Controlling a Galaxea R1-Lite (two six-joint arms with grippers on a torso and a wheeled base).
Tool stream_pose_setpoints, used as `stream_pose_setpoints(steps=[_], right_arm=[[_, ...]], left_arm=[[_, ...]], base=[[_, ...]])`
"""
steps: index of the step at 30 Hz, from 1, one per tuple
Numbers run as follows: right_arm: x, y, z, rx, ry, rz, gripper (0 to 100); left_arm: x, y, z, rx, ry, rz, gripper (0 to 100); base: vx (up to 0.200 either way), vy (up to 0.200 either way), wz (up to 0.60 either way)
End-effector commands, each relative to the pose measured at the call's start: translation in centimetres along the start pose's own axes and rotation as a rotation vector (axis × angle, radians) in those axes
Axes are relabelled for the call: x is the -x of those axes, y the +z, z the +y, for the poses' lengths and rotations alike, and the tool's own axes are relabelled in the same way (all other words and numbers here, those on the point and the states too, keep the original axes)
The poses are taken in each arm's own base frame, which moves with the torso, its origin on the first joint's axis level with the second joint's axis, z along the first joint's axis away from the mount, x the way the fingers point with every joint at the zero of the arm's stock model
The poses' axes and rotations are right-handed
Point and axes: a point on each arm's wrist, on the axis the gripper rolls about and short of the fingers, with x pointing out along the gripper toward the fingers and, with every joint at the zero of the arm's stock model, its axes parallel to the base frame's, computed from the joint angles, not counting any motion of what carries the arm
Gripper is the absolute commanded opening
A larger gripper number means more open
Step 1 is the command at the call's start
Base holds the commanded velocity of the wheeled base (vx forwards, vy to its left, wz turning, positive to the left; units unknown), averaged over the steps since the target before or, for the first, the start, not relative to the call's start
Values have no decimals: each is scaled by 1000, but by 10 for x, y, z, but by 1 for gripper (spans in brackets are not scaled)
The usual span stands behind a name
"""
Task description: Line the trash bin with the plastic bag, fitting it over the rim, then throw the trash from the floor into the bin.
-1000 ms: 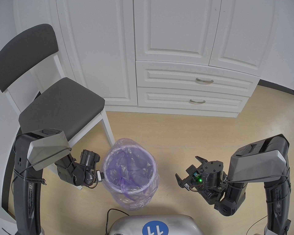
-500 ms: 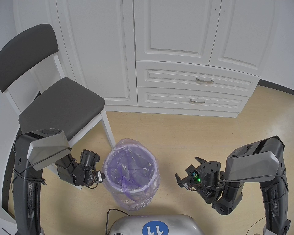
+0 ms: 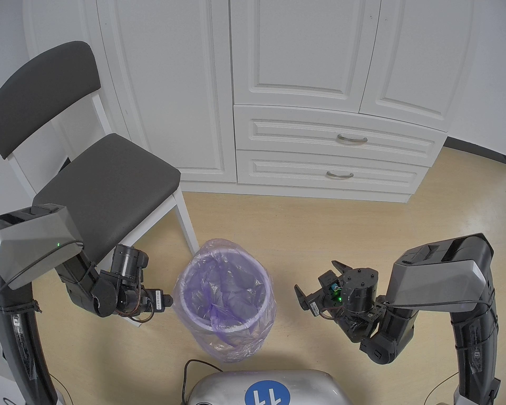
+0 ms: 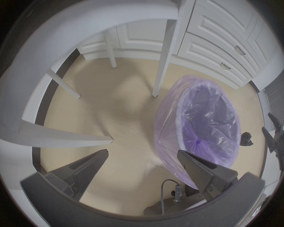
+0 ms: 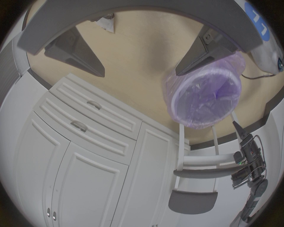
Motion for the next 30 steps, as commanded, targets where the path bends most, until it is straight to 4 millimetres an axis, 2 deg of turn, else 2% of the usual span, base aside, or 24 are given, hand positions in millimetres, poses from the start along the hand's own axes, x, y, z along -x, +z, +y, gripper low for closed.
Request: stream_pose_setpoints(steps=[1,6,7,8,9,13,14,15,21,25,28,30], right_arm=[[4,44,-2,-20,21,-19,100],[10,114,7,-99,58,45,100],[11,116,8,-102,58,47,100],[13,133,13,-115,48,109,100],[15,141,16,-119,38,147,100],[21,152,11,-47,-14,297,100],[21,152,11,-47,-14,297,100],[25,157,7,-6,-34,340,100],[45,170,0,189,-79,413,100],[49,185,26,222,-54,359,100],[45,184,54,242,-80,352,100],[43,183,75,236,-77,340,100]], left_arm=[[37,12,4,-33,-36,-78,100],[76,5,-11,-88,-145,-128,100],[77,5,-12,-92,-148,-132,100],[94,6,-15,-102,-177,-188,100],[105,7,-16,-109,-192,-223,100],[148,0,-18,-166,-305,-314,100],[148,0,-18,-166,-305,-314,100],[166,-3,-19,-195,-361,-355,100],[206,4,-11,-190,-395,-503,100],[230,4,-4,-189,-399,-596,100],[255,-3,1,-235,-417,-684,100],[264,-8,4,-257,-417,-721,100]], base=[[0,0,0],[0,0,0],[0,0,0],[0,0,0],[0,0,0],[0,0,0],[0,0,0],[0,0,0],[0,0,0],[0,0,0],[0,0,0],[0,0,0]])
